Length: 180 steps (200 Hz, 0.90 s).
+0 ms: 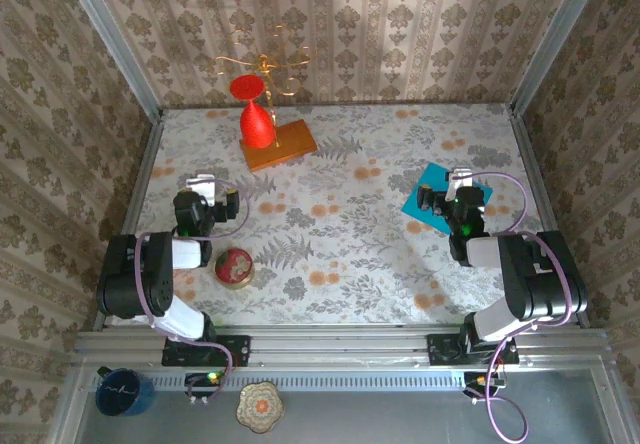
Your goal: Fold a paper plane with a square sheet of paper (pick it up from the middle)
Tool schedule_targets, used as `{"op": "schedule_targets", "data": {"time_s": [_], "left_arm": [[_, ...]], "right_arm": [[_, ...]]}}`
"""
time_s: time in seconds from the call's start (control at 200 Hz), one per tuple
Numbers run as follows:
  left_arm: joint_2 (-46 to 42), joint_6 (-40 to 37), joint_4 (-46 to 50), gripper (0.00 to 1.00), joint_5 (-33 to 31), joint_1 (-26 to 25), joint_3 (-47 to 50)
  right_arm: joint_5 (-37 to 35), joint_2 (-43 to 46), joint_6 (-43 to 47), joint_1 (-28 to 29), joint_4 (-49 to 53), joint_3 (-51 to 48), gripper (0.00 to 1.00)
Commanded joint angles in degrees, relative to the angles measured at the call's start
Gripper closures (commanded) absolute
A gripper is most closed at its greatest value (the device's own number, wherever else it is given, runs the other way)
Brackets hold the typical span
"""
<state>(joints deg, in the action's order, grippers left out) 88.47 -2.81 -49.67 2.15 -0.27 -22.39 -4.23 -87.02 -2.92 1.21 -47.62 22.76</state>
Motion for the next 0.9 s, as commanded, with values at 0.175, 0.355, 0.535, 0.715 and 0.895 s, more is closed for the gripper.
{"op": "schedule_targets", "data": {"time_s": [0.175, 0.355, 0.535, 0.715, 0.895], "left_arm": [[0.2, -0.37, -0.5, 0.0, -0.25, 0.1, -0.81], [0.13, -0.38, -0.49, 0.0, -0.22, 0.1, -0.81], [0.21, -0.35, -0.52, 0.0, 0.04, 0.27, -0.81], [0.22, -0.42, -0.44, 0.0, -0.04, 0.26, -0.87], [0.16, -0.44, -0.52, 0.0, -0.12, 0.15, -0.81]], "right_arm": [[0.19, -0.58, 0.9, -0.25, -0.55, 0.88, 0.0], [0.27, -0.6, 0.9, -0.33, -0.39, 0.98, 0.0], [0.36, -0.71, 0.9, -0.33, -0.11, 1.27, 0.0], [0.38, -0.78, 0.9, -0.38, 0.19, 1.43, 0.0], [0.36, -0.88, 0.9, -0.32, 0.33, 1.51, 0.0]]}}
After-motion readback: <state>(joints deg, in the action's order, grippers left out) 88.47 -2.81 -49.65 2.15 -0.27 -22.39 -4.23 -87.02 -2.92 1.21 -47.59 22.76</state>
